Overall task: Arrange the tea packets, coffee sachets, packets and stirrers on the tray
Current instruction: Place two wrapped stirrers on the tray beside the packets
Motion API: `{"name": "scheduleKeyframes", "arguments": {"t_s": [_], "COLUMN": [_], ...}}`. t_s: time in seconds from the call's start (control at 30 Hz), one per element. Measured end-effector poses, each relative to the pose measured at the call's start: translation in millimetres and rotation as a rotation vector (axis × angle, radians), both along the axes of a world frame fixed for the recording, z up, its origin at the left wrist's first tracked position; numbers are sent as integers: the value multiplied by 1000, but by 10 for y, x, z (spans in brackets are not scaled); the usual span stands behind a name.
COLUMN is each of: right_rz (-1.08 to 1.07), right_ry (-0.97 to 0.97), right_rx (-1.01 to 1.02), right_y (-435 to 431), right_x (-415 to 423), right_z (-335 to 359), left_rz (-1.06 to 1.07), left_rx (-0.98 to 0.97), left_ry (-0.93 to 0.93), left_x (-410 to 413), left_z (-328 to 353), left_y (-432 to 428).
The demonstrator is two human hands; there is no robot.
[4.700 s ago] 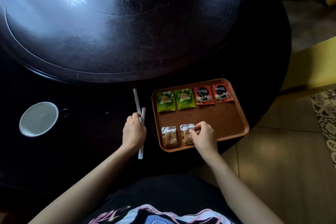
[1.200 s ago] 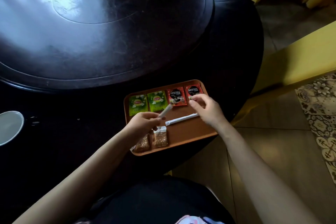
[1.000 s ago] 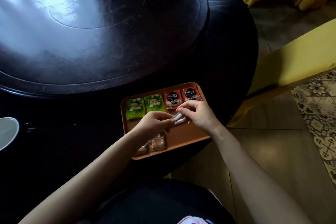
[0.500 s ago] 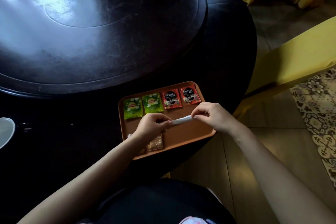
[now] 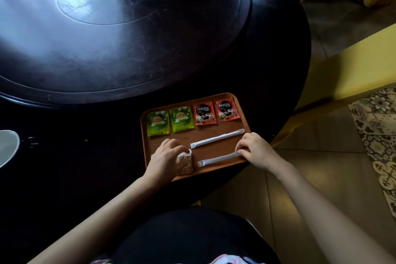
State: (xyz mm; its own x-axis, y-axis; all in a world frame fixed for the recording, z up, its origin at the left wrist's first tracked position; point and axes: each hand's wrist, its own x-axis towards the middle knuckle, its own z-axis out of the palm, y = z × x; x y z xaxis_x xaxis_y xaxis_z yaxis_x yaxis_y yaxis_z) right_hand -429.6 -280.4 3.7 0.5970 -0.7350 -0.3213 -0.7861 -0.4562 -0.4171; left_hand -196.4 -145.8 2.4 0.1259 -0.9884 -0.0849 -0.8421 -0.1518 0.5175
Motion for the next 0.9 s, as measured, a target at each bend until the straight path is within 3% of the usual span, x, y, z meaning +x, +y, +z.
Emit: {"name": "scheduleKeyframes", "arguments": {"t_s": [0.27,0.47,0.57,0.73,0.9], "right_rz": [19,-34,7,-10,-47], "right_ry": [-13,-168,-132,-127,-168], "right_rx": [-62,-188,-153,-131,-183], "right_y": [-3,-67,-103,-87,-85], "right_x": [41,208,338,369,307], "right_z": [-51,-31,-47,-101,-108], "left_rz": [-18,32,73,233,523], "left_rx": [-26,-8,-21,-108,-121], "left_ry": [-43,-5,18,45,69], "left_x": [-22,11,41,169,368], "left_z": [-52,-43,-43,-54,-95], "left_y": [30,53,71,119,166]}}
